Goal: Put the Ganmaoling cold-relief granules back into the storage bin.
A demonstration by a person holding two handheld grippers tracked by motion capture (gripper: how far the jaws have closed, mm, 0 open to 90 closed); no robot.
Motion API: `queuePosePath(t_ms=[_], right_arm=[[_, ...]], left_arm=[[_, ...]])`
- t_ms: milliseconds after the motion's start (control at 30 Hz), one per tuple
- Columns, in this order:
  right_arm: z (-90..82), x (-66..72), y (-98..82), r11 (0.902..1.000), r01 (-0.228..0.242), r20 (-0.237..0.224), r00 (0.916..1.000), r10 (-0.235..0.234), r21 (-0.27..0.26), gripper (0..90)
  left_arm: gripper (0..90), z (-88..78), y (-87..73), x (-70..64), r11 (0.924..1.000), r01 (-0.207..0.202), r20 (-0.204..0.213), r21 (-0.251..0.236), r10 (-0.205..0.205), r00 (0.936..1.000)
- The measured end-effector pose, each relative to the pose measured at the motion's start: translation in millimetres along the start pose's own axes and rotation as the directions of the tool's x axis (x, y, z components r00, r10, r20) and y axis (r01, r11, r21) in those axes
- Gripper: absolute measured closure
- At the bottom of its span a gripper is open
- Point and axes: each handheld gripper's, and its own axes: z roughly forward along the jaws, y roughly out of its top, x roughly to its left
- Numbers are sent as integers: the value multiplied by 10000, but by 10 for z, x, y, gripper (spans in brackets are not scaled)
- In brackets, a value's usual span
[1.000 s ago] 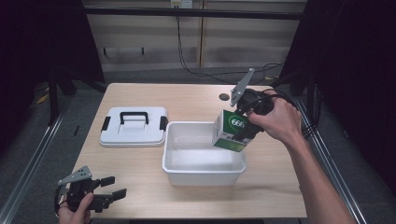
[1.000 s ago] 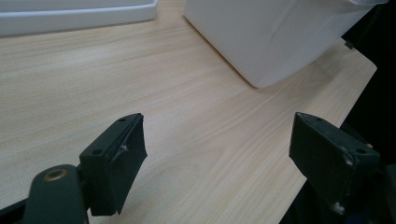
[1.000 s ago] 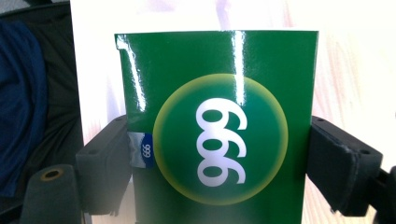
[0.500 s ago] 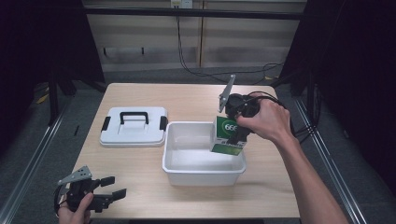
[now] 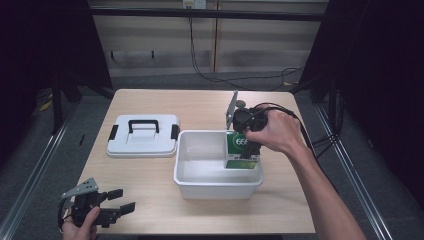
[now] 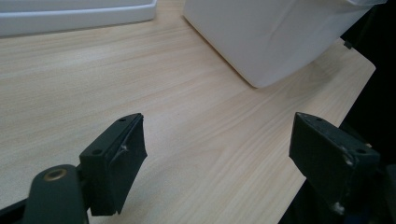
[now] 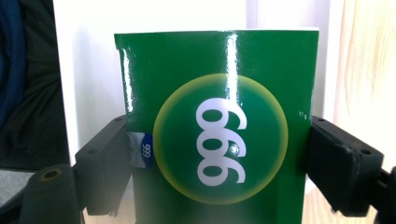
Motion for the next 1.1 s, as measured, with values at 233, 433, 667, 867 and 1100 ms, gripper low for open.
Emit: queuePosePath(t_ms=[233,433,667,867,1100], right_arm=[[99,5,36,9990,51,76,10000,-55,447,160],[185,-31,43,9987,116,-166,9998,-108,487,159],[295,-72,3,9984,173,-326,9993,-155,546,159],[380,-69,6,9985,168,-412,9990,-146,530,158],[457,-75,11,9972,154,-419,9990,-123,727,157]], left_arm=[[186,0,-1,1,10000,6,28,-29,-6,10000],[185,2,1,3,10000,-10,8,19,10,10000],[186,5,0,6,10000,15,23,-1,-15,10000],[186,12,1,1,10000,-21,25,45,21,10000],[185,14,6,6,10000,-37,67,53,37,10000]])
